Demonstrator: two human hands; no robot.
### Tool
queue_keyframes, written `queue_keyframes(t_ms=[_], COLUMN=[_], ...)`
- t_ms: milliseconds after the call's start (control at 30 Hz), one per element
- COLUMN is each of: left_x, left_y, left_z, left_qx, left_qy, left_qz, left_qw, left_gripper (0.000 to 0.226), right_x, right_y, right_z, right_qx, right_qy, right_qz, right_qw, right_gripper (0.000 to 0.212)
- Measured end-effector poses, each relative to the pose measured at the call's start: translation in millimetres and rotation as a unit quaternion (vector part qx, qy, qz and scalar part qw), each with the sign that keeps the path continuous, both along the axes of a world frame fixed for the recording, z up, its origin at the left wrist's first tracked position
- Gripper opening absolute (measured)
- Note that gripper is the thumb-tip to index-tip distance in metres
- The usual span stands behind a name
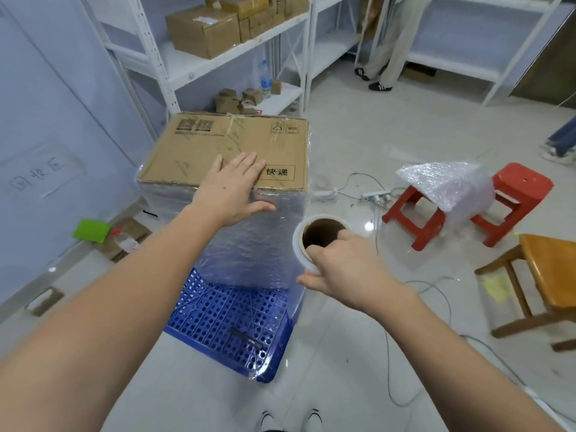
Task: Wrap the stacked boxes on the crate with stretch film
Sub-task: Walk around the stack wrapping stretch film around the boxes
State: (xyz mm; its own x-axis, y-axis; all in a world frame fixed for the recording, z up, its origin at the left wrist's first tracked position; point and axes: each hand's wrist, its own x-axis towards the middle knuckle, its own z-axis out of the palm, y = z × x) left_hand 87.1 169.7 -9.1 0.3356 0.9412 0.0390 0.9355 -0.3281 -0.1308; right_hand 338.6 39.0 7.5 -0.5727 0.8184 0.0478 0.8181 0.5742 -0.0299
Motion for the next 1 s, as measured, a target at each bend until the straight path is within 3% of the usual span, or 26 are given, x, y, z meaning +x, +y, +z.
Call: queue_keyframes(t_ms=[200,367,533,700,867,1000], left_x=[1.4,3.4,3.2,3.9,0.9,-3.5], left_y=[-6.2,-5.4,-6.0,-8.8,-10.3,-11.7], left_z=[1.4,3.2,2.0,4.0,2.3,-1.3], left_qx=[-0.004,-0.001,0.013,0.011,0.014,0.024], left_qy=[-0.005,-0.015,-0.009,-0.014,-0.03,-0.054], left_qz=[0.009,0.01,0.01,0.012,0.01,0.009], left_qw=[1.0,1.0,1.0,1.0,0.999,0.998], left_gripper=[0.112,0.112,0.113,0.113,0.112,0.113], right_x=[-28.8,-31.0,-24.0,-21.6,-38.9,-51.0], right_y=[-3.5,1.8,-4.9,-15.5,-30.5,-19.5], right_z=[-18.6,-17.6,-13.0,-10.2,-5.7,-1.9], right_qx=[0.038,0.064,0.085,0.056,0.026,-0.002], right_qy=[-0.015,-0.025,-0.031,-0.042,-0.039,-0.044], right_qz=[0.144,0.176,0.126,0.062,-0.105,-0.2], right_qw=[0.989,0.982,0.988,0.996,0.993,0.979], right_gripper=[0.043,0.042,0.046,0.037,0.028,0.057])
